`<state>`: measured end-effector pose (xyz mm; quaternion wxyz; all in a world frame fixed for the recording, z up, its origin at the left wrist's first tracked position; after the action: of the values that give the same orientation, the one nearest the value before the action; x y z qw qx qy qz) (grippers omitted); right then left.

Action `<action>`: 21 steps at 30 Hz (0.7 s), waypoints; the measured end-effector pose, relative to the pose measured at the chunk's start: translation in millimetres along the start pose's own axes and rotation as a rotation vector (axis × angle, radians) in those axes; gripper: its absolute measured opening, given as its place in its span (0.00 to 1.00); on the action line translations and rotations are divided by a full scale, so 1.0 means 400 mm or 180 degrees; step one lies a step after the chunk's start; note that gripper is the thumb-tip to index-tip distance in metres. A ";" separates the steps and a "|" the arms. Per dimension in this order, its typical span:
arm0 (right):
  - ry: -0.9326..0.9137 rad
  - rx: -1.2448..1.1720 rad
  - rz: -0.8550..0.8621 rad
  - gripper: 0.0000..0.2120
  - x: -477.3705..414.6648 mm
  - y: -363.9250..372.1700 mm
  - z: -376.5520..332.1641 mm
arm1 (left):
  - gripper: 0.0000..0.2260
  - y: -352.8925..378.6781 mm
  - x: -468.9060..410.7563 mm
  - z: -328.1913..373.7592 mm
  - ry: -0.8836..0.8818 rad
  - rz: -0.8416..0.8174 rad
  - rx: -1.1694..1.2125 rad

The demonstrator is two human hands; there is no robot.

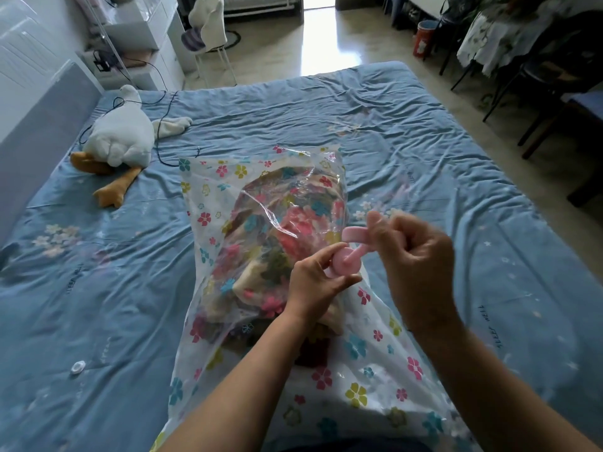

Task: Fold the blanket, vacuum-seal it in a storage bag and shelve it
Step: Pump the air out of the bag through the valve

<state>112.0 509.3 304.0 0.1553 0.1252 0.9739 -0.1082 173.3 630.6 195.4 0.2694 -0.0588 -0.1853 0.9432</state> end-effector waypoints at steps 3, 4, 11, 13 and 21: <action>-0.0275 0.0134 0.0102 0.25 0.001 -0.004 -0.016 | 0.26 0.005 0.004 -0.002 -0.0043 -0.0021 0.0005; -0.0162 0.0295 0.0050 0.26 0.002 0.003 0.012 | 0.26 0.007 0.006 -0.003 -0.0046 -0.0020 0.0010; 0.0886 0.1218 -0.0717 0.28 -0.004 0.015 0.162 | 0.22 0.008 0.011 0.005 -0.0057 0.0021 0.0152; 0.0430 0.0671 -0.0259 0.30 -0.010 0.001 0.091 | 0.23 0.002 0.004 0.009 -0.0041 0.0046 0.0073; 0.0429 0.0770 -0.0262 0.27 0.011 0.013 0.137 | 0.23 0.022 0.011 -0.002 -0.0119 0.0036 0.0096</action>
<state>124.5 501.4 250.7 0.0687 0.1099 0.9663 -0.2225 165.4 626.5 191.2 0.2614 -0.0381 -0.1757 0.9483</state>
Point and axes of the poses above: each hand's wrist, its own x-axis away from the middle knuckle, its own y-axis out of the palm, z = x × y, the point moved 3 cm from there along -x, towards the middle knuckle, and after that the axes turned 15 degrees about -z, right-handed, at the moved point
